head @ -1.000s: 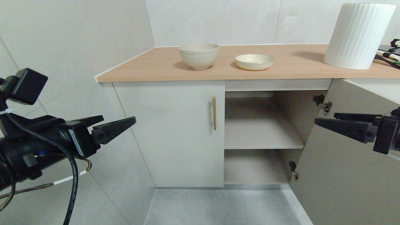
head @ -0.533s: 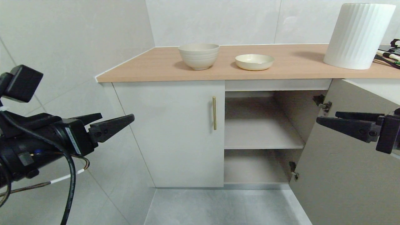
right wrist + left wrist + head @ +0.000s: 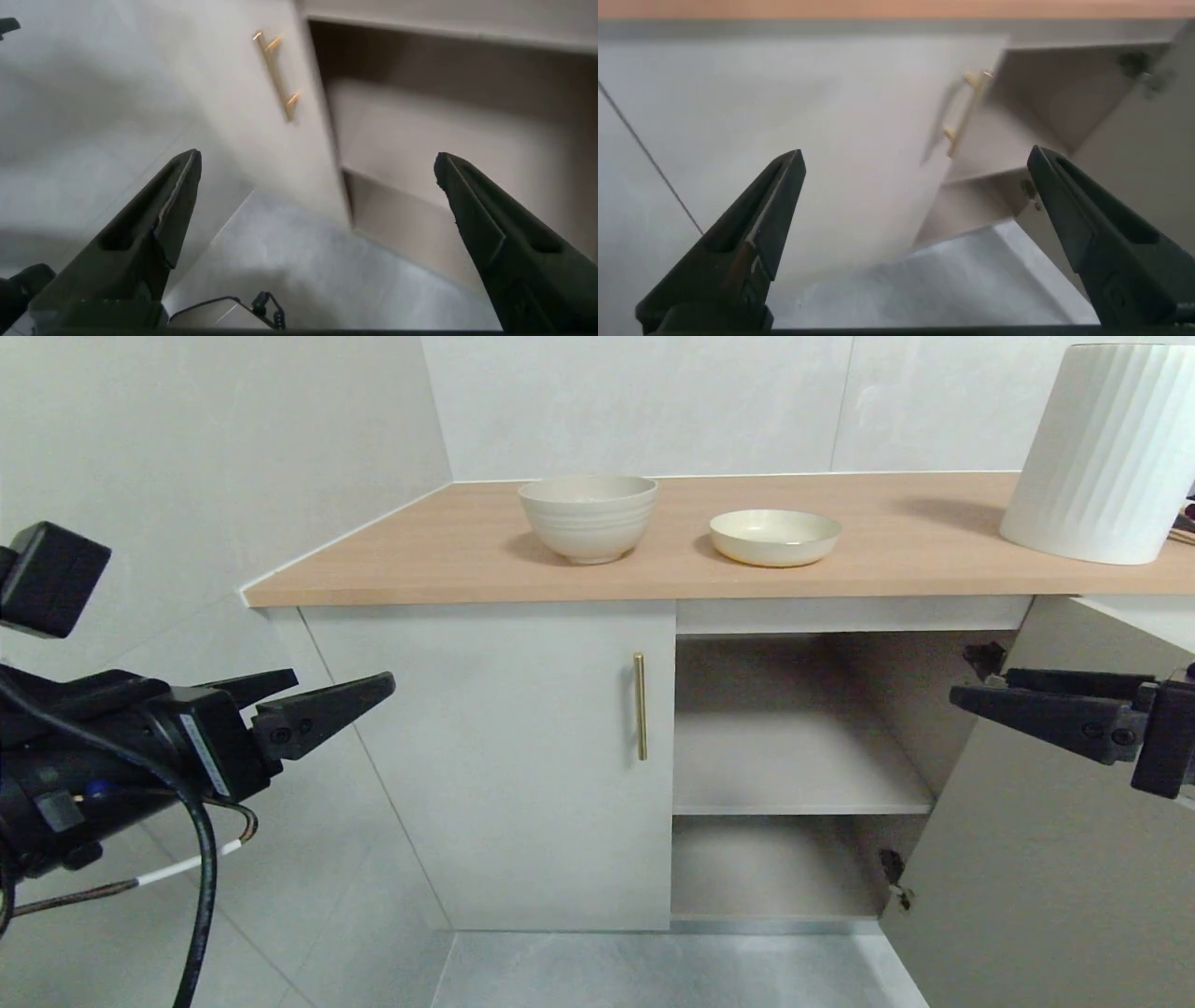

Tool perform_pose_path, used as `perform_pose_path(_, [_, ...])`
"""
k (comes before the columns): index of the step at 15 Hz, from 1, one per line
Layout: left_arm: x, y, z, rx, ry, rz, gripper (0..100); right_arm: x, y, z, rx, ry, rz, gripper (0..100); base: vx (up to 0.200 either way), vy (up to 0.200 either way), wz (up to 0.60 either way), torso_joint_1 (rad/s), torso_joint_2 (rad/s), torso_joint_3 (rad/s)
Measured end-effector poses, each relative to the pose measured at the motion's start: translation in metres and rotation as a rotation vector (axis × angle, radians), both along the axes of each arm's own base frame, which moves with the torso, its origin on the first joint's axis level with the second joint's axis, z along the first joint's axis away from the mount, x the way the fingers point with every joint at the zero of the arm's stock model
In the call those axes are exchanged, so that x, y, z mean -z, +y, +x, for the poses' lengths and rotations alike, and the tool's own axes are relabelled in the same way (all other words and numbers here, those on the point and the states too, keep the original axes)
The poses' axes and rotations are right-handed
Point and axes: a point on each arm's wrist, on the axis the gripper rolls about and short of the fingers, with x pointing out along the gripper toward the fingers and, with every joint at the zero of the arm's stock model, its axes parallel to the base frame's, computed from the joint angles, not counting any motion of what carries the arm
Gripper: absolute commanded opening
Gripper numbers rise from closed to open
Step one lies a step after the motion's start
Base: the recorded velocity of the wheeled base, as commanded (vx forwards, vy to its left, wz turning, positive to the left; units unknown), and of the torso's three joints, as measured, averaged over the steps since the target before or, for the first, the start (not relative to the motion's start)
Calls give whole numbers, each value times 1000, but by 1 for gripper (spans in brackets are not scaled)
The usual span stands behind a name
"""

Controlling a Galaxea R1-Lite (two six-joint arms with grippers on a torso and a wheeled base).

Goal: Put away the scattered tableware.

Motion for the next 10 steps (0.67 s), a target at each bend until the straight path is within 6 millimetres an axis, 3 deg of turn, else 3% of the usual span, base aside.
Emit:
perform_pose_path(5, [1, 0, 0, 0, 2, 1, 100, 0, -1, -3, -3, -14, 0, 100, 200, 0, 0, 6, 2, 1])
perform_pose_path(10, [0, 0, -1, -3, -5, -1, 100, 1, -3, -3, 5, -87, 7, 100, 0, 0, 0, 0, 0, 0])
